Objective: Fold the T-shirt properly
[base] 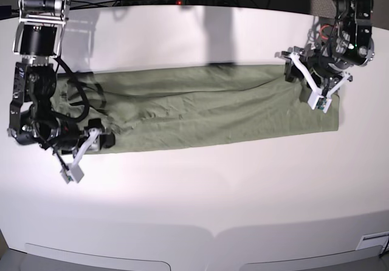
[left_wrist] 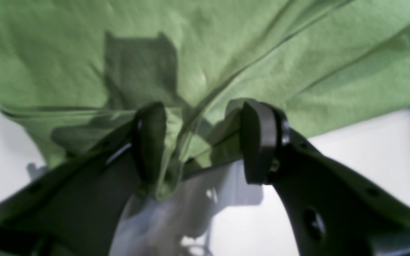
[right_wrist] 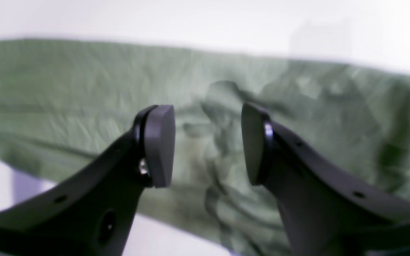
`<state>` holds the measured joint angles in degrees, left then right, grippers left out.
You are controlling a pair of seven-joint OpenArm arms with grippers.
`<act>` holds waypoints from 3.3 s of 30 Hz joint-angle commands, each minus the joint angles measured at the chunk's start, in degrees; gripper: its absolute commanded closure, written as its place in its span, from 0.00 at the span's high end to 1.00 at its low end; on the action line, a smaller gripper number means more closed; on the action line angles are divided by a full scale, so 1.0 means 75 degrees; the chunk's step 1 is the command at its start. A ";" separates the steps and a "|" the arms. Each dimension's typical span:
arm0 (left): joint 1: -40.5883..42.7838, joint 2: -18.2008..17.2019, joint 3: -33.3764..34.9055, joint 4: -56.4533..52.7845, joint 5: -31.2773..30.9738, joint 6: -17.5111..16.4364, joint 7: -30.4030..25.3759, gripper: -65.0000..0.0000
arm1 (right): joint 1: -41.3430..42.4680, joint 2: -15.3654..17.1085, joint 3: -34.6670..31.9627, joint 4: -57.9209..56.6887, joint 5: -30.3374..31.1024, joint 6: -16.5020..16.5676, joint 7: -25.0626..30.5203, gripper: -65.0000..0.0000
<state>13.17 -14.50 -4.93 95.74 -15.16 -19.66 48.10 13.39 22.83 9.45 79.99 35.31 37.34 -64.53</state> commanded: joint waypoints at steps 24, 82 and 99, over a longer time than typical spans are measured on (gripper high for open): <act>-0.1851 0.0149 -0.0035 -0.3267 0.0708 -0.0003 -0.0195 0.51 | 0.0895 -0.0458 0.0044 -0.2777 -0.1478 -0.0361 0.1810 0.47; -0.3465 -0.2025 -0.0038 -0.1355 -0.0460 -0.0431 0.0574 0.69 | 0.0449 -0.0440 0.0047 -0.0455 0.0577 0.0354 0.1288 0.45; -0.5581 -0.2506 -0.0035 -0.6368 -0.1792 -0.2620 0.0490 0.69 | -0.2509 -0.0440 0.2294 0.4147 0.0877 0.0354 0.0877 0.40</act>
<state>-26.85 -31.90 -4.82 47.09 -27.90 -39.20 52.60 -6.13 18.74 26.50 110.13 40.75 39.72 -59.16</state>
